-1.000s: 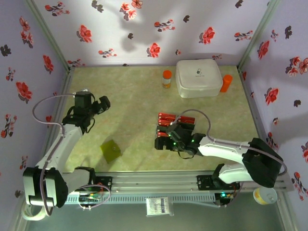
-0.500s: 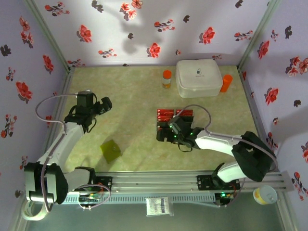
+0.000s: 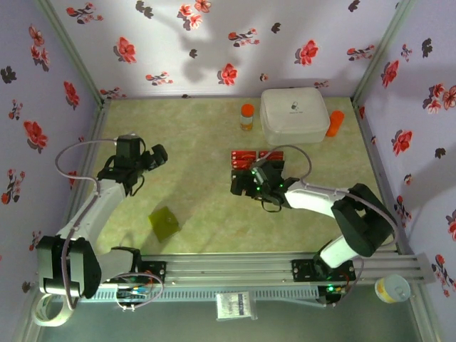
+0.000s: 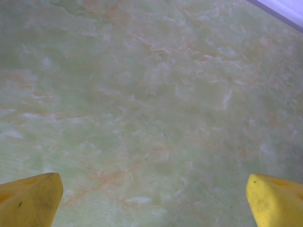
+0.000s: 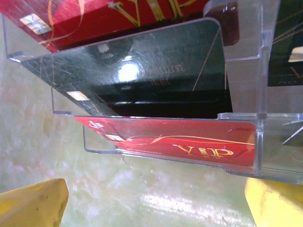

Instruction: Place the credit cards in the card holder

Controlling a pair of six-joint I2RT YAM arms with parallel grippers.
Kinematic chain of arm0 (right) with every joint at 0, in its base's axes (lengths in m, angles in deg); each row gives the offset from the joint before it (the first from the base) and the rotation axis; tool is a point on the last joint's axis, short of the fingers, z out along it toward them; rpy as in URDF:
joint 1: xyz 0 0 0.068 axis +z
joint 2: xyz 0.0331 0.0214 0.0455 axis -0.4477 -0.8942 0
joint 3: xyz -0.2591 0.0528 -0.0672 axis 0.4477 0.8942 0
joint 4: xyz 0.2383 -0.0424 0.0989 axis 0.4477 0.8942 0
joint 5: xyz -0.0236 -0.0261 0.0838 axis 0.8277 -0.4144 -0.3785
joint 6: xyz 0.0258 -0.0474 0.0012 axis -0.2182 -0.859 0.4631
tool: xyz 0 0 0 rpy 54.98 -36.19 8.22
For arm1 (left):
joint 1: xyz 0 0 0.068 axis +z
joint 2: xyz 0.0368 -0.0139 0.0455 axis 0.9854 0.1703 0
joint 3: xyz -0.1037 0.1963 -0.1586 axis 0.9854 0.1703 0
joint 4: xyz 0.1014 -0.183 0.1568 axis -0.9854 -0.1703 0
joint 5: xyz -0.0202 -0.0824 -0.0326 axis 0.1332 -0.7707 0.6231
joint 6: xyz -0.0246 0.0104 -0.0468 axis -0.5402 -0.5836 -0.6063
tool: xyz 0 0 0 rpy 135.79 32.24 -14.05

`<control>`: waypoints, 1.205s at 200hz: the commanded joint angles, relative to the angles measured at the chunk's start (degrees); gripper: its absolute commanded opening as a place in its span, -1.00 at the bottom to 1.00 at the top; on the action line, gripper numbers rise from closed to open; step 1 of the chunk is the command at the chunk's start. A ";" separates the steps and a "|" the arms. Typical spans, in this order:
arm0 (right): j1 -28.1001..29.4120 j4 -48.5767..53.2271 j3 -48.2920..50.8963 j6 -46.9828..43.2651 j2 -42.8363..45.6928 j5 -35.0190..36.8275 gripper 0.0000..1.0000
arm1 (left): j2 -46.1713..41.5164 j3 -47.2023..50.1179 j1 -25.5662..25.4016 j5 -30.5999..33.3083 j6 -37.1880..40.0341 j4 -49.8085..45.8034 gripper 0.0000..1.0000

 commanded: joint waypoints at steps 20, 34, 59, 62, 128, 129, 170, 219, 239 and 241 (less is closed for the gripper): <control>-2.26 -0.44 -7.15 -3.99 -5.31 -3.33 0.93 | 1.20 0.82 -0.71 -1.24 -1.82 -0.09 1.00; -2.37 0.41 -9.24 -4.94 -7.04 -4.39 0.92 | 1.37 0.79 -0.82 -1.58 -1.95 -0.15 1.00; -2.07 0.53 -10.31 -4.75 -7.31 -8.85 0.82 | 1.31 0.82 -1.05 -1.87 -2.09 -0.75 1.00; -1.97 0.28 -10.05 -4.67 -7.08 -9.38 0.81 | 1.25 0.77 -1.07 -1.90 -2.11 -0.91 1.00; 11.42 3.75 -8.02 0.08 0.15 -4.31 0.81 | -1.14 1.65 -1.00 -2.41 -2.10 -3.28 1.00; 11.68 3.78 -8.07 0.26 0.15 -4.18 0.82 | -1.20 1.67 -0.99 -2.52 -2.10 -3.42 1.00; 19.30 -0.15 -9.83 5.16 -3.81 -4.98 0.64 | -5.56 3.46 -1.05 -3.43 -4.02 -8.29 1.00; 25.17 -9.77 -12.66 12.78 -12.04 -8.87 0.03 | -12.18 7.48 -1.07 -3.62 -5.88 -9.96 1.00; 26.94 -12.84 -13.42 16.88 -14.61 -8.06 -0.03 | -12.25 7.67 -1.01 -3.73 -5.68 -10.50 1.00; 27.11 -13.07 -13.49 17.27 -14.91 -7.90 -0.03 | -12.22 7.67 -1.02 -3.82 -5.69 -10.50 1.00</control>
